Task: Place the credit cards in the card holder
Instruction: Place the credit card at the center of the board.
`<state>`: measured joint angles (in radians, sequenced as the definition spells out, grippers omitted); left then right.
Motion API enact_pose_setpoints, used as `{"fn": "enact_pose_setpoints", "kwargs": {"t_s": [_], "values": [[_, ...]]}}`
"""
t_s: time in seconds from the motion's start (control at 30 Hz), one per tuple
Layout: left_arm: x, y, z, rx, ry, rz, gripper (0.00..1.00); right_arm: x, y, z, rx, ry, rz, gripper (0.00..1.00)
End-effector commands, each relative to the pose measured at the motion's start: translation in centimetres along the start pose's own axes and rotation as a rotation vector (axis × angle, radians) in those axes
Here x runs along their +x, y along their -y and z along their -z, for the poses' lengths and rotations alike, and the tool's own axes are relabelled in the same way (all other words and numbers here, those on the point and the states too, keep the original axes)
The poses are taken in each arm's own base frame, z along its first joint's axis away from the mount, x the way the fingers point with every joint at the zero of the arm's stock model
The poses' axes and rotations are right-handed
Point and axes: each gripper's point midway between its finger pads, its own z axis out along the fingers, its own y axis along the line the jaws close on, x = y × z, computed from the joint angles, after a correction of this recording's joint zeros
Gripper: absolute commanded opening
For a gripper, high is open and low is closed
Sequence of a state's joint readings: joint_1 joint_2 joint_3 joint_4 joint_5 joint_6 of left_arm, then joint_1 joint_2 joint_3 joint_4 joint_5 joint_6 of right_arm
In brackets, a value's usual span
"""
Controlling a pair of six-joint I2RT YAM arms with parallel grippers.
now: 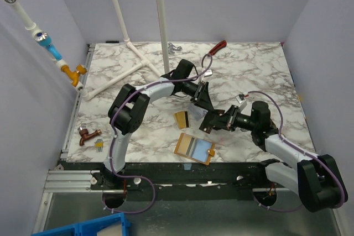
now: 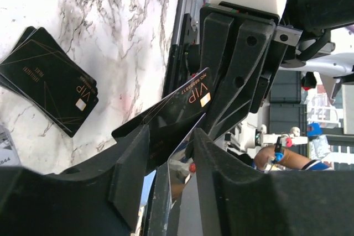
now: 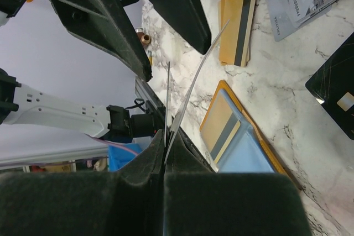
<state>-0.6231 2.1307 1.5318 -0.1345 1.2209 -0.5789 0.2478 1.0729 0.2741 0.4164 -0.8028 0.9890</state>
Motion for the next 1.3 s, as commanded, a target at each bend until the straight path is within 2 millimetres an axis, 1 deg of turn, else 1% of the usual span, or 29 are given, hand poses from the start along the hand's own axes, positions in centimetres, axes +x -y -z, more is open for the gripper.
{"fn": "enact_pose_setpoints", "kwargs": {"t_s": [0.0, 0.27, 0.33, 0.4, 0.47, 0.53, 0.67, 0.73, 0.83, 0.97, 1.07, 1.2, 1.27], "values": [[-0.4, 0.0, 0.1, -0.066, -0.001, -0.096, 0.42, -0.3, -2.0, 0.0, -0.068, -0.029, 0.076, 0.01], [-2.8, 1.5, 0.7, -0.093, 0.037, -0.189, 0.43, 0.4, -1.8, 0.1, -0.075, -0.06, 0.07, 0.01], [-3.1, 1.6, 0.8, -0.102, 0.038, -0.214, 0.43, 0.5, -1.8, 0.1, -0.077, -0.06, 0.071, 0.01], [-3.0, 1.8, 0.8, -0.093, 0.026, -0.236, 0.43, 0.5, -1.8, 0.2, -0.079, -0.063, 0.071, 0.01], [-2.3, 2.2, 0.5, -0.043, -0.009, -0.24, 0.43, 0.4, -1.9, 0.1, -0.082, -0.063, 0.074, 0.01], [-1.1, 2.8, 0.0, 0.01, -0.068, -0.238, 0.43, 0.4, -2.0, 0.1, -0.085, -0.062, 0.076, 0.01], [1.8, 2.9, -0.9, 0.047, -0.16, -0.236, 0.41, 0.4, -2.0, 0.1, -0.087, -0.067, 0.081, 0.01], [2.6, 2.9, -1.1, 0.048, -0.177, -0.242, 0.4, 0.4, -2.1, 0.1, -0.087, -0.067, 0.082, 0.01], [2.6, 2.8, -1.0, 0.046, -0.174, -0.242, 0.36, 0.4, -2.0, 0.1, -0.087, -0.068, 0.082, 0.01], [2.1, 3.0, -1.2, 0.054, -0.166, -0.243, 0.27, 0.3, -2.3, 0.1, -0.092, -0.068, 0.087, 0.0], [2.1, 3.3, -1.4, 0.068, -0.173, -0.237, 0.24, 0.2, -2.5, 0.1, -0.095, -0.065, 0.097, 0.01], [2.4, 3.7, -1.3, 0.099, -0.184, -0.224, 0.1, 0.2, -2.4, 0.2, -0.087, -0.063, 0.093, 0.01], [2.1, 4.0, -1.2, 0.113, -0.178, -0.218, 0.05, 0.3, -2.2, 0.2, -0.083, -0.063, 0.088, 0.01]]}}
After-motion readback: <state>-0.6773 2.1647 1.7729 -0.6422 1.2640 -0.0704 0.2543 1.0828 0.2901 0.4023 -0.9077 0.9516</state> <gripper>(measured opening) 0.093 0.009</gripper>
